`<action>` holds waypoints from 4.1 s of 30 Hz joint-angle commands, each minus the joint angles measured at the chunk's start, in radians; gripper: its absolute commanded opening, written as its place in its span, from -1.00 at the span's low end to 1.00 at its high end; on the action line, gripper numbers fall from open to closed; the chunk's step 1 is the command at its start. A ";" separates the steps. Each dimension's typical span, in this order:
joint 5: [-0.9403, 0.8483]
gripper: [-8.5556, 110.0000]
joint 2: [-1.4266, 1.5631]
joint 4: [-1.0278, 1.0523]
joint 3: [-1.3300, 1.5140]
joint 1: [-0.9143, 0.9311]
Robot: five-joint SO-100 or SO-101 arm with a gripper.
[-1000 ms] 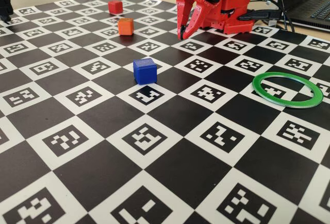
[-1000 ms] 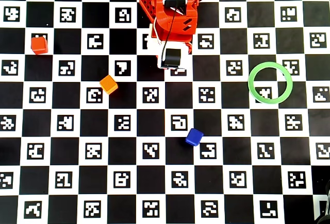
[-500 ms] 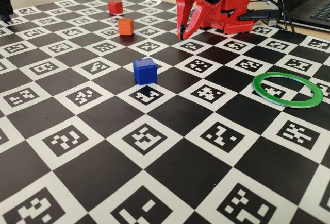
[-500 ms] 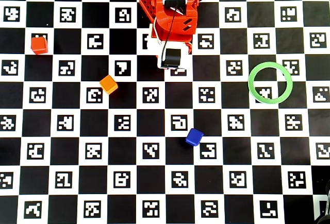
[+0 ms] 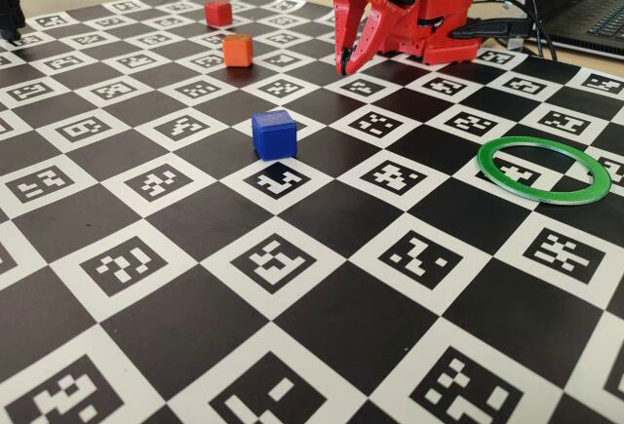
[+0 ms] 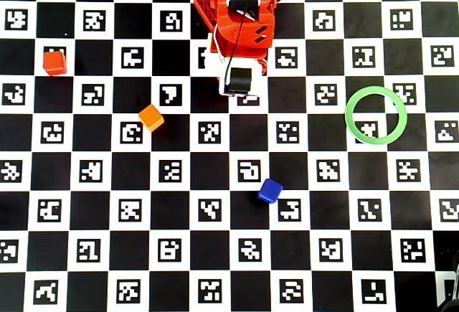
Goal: Grab the red cube then put it in the green circle then put the blue cube on top and finally the orange cube on top
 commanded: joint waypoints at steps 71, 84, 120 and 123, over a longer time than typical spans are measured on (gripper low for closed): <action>0.034 -0.95 0.052 0.058 0.055 -0.014; 0.402 -0.95 -0.433 -0.040 -0.459 -0.015; 0.411 -0.27 -1.436 0.511 -1.770 0.973; 0.313 -0.23 -1.457 0.483 -1.778 1.055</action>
